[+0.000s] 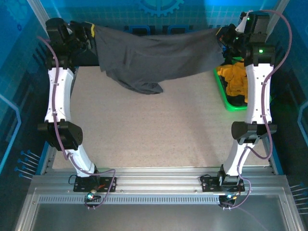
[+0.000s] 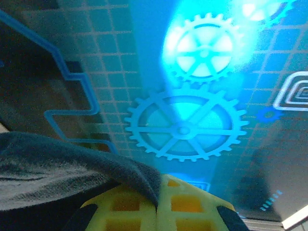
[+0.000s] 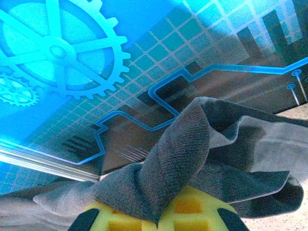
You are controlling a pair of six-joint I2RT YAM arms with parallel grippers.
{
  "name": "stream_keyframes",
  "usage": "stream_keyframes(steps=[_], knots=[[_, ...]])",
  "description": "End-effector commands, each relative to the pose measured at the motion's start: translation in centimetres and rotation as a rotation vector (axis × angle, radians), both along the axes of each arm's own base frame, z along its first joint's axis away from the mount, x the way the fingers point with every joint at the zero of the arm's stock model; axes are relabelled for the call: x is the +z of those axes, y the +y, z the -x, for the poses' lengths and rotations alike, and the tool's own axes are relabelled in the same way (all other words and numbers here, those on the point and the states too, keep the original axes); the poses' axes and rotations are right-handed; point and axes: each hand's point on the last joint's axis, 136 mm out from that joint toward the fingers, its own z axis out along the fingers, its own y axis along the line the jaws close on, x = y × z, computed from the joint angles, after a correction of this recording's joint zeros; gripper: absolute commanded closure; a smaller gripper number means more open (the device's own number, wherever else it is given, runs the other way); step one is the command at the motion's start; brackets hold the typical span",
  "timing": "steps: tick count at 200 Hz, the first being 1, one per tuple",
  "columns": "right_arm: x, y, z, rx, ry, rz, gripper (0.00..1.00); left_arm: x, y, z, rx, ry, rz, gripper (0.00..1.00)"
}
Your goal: Fold and stack the t-shirts
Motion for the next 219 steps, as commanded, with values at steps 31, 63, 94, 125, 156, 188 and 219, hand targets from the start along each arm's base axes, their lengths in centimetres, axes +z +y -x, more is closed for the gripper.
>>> stream_keyframes(steps=[31,63,94,125,156,188,219], knots=[[2.7,0.0,3.6,0.034,-0.087,0.0,1.0,6.6,0.8,4.2,0.027,-0.206,-0.013,1.0],[3.7,-0.6,8.2,-0.016,-0.195,0.01,1.0,9.8,1.8,9.8,0.148,-0.359,-0.073,1.0],[3.3,-0.6,13.4,-0.03,-0.284,0.02,1.0,11.7,2.9,16.5,0.305,-0.485,-0.128,1.0],[4.5,-1.0,18.2,-0.069,-0.385,0.014,1.0,13.8,3.5,21.7,0.41,-0.574,-0.161,1.0],[6.0,-1.5,20.5,-0.112,-0.446,-0.023,1.0,16.3,4.0,24.2,0.476,-0.629,-0.171,1.0],[5.1,-2.4,16.8,-0.169,-0.379,-0.078,1.0,14.3,4.3,19.1,0.432,-0.474,-0.175,1.0],[-2.7,-2.7,4.5,-0.175,-0.062,-0.121,0.74,3.6,4.5,3.6,0.296,-0.044,-0.218,0.83]])
